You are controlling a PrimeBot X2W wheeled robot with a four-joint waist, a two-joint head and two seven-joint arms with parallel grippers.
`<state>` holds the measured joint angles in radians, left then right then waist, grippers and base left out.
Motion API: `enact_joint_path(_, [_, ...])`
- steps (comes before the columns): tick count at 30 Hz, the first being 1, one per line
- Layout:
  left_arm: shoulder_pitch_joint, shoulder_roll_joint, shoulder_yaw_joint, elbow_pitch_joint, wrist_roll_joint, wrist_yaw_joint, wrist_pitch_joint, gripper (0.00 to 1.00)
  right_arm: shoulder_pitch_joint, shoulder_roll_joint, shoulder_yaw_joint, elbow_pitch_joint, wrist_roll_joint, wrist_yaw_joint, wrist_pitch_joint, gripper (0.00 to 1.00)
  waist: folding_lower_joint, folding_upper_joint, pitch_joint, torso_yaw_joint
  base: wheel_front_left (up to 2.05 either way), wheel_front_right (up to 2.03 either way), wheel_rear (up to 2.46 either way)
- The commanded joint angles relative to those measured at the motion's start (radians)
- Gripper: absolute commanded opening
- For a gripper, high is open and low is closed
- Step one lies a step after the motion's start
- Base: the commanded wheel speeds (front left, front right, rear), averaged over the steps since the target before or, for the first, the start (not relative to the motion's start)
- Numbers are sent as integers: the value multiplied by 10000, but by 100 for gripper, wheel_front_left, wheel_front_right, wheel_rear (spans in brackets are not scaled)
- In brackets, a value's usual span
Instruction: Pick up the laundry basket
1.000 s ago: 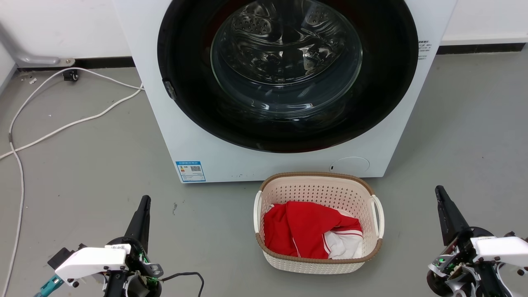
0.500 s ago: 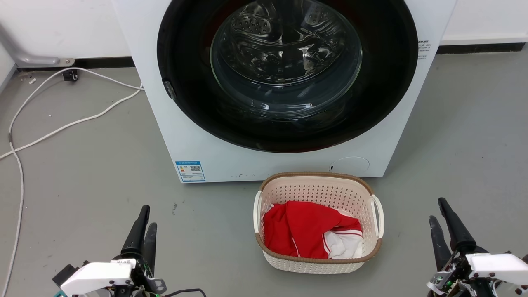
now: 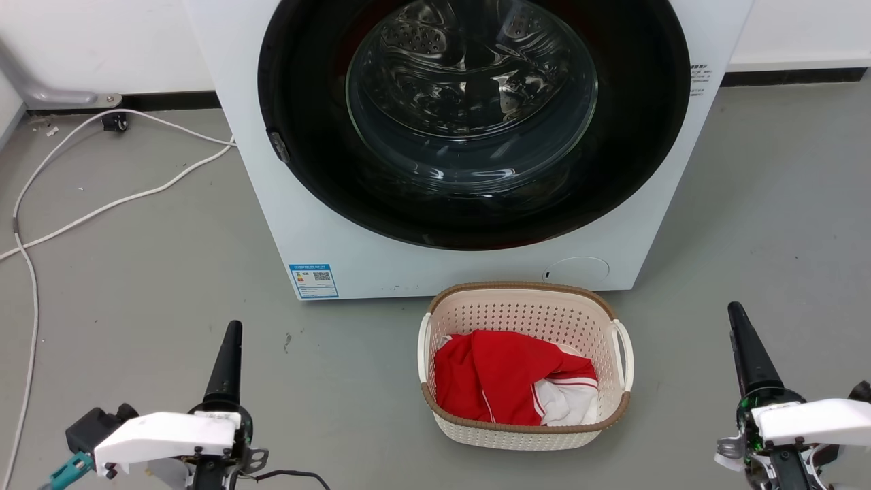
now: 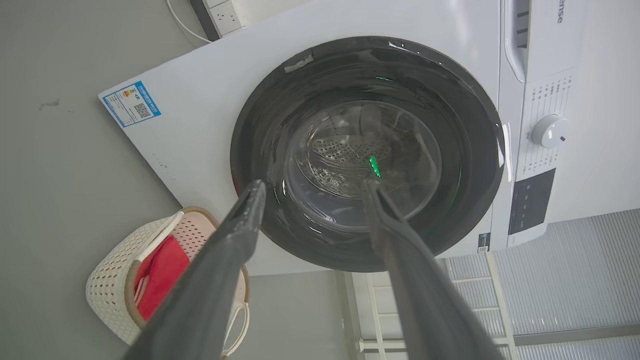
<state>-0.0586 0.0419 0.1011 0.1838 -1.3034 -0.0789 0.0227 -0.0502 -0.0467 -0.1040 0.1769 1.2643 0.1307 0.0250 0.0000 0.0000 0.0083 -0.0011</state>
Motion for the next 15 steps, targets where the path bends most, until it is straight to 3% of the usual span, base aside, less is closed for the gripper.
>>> enact_joint_path(1, [-86, 45, -112, -350, 642, 130, -138, 100, -27, -21, 75, -402, -710, 0, -148, 100, 0, 0, 3, 0, 0, 0, 0])
enact_joint_path(15, [19, 56, -646, -726, 3245, 551, -650, 100, 193, -26, 449, -997, -3561, 0, -660, 100, 0, 0, -2, 11, 0, 0, 0])
